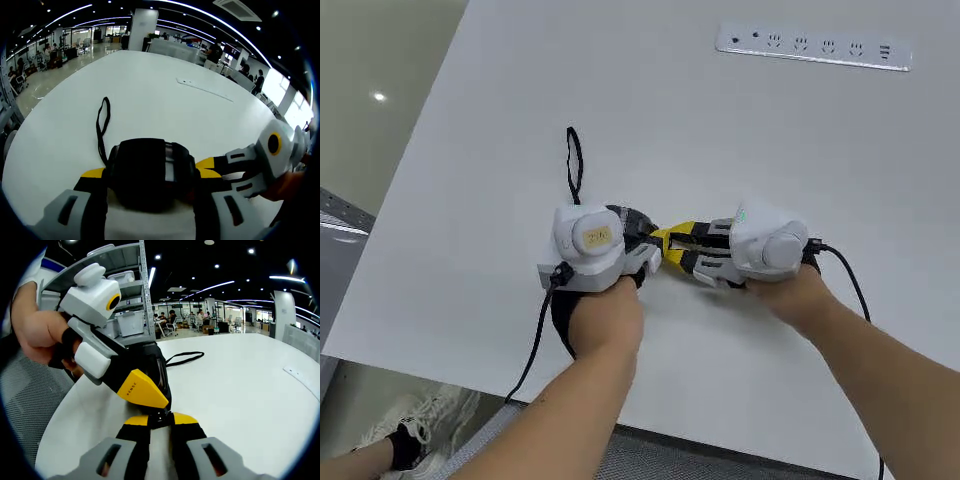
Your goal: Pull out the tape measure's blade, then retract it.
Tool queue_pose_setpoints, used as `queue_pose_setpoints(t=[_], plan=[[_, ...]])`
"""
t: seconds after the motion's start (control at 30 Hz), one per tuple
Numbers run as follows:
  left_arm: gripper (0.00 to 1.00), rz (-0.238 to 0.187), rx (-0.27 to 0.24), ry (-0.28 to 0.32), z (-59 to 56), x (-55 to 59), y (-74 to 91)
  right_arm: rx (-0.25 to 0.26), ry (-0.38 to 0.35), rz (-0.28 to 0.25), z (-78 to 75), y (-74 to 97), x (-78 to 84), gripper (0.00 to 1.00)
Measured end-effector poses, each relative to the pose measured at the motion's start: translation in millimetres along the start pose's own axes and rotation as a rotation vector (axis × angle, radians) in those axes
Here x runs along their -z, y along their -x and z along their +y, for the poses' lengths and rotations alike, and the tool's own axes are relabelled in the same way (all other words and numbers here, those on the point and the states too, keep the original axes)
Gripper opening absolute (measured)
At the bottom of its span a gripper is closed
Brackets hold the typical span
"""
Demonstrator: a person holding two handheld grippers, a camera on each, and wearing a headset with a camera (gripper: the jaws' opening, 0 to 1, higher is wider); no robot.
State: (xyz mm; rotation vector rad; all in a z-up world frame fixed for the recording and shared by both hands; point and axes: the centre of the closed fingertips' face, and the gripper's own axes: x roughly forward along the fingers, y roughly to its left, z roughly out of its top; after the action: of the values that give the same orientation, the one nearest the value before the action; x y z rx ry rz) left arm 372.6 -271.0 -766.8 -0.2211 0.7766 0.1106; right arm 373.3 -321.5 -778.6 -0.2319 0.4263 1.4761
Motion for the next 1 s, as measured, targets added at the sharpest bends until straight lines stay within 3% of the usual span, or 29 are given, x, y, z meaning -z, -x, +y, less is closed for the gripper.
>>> queue_pose_setpoints(t=[0.5,0.57,0.63,1.0], plan=[[0.69,0.013,0.079,-0.086,-1.8,4.1,0.8,0.014,0.002,0.01,-1.0,1.7,0.1,0.2],[0.68,0.016,0.091,-0.119,-2.2,3.8,1.0,0.014,-0.001,0.009,-0.7,2.6,-1.1,0.21],[0.69,-0.007,0.11,-0.091,-4.6,-0.2,2.1,0.013,0.0,0.01,0.2,2.7,-1.0,0.21],[0.7,-0.022,0.159,-0.146,-5.6,0.6,4.6,0.014,-0.005,0.009,6.2,4.6,-4.3,0.25]])
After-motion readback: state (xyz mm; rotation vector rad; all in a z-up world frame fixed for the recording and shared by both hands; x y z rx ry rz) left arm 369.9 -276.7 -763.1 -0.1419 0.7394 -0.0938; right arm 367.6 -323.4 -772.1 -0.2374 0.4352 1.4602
